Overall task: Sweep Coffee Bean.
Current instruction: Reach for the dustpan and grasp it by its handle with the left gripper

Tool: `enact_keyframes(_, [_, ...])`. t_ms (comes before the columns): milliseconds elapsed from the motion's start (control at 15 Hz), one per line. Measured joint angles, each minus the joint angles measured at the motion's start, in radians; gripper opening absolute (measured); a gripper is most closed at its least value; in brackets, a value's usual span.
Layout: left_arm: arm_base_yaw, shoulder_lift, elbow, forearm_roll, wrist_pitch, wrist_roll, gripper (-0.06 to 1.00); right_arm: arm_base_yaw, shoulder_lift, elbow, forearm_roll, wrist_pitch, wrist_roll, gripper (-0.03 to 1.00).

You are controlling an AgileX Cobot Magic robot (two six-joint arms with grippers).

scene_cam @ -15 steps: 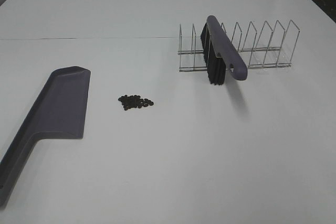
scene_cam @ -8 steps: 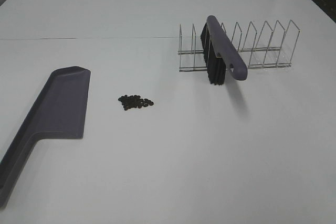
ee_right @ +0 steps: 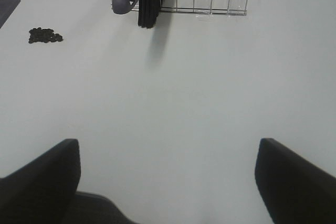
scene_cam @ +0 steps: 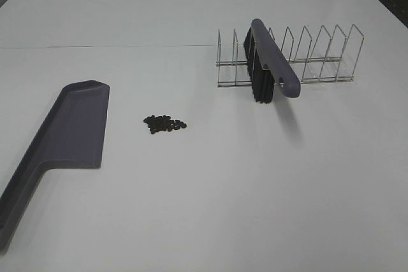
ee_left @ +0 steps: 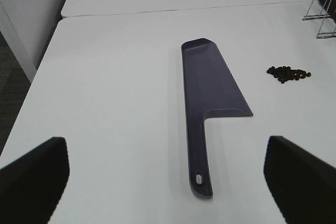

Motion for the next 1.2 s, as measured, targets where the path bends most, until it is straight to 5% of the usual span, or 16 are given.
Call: enact_keyframes(1200, [0.000, 0.000, 0.000, -0.047, 0.000, 0.000, 0.93, 0.000, 0.000, 0.000, 0.000, 0.000, 0.000, 0.77])
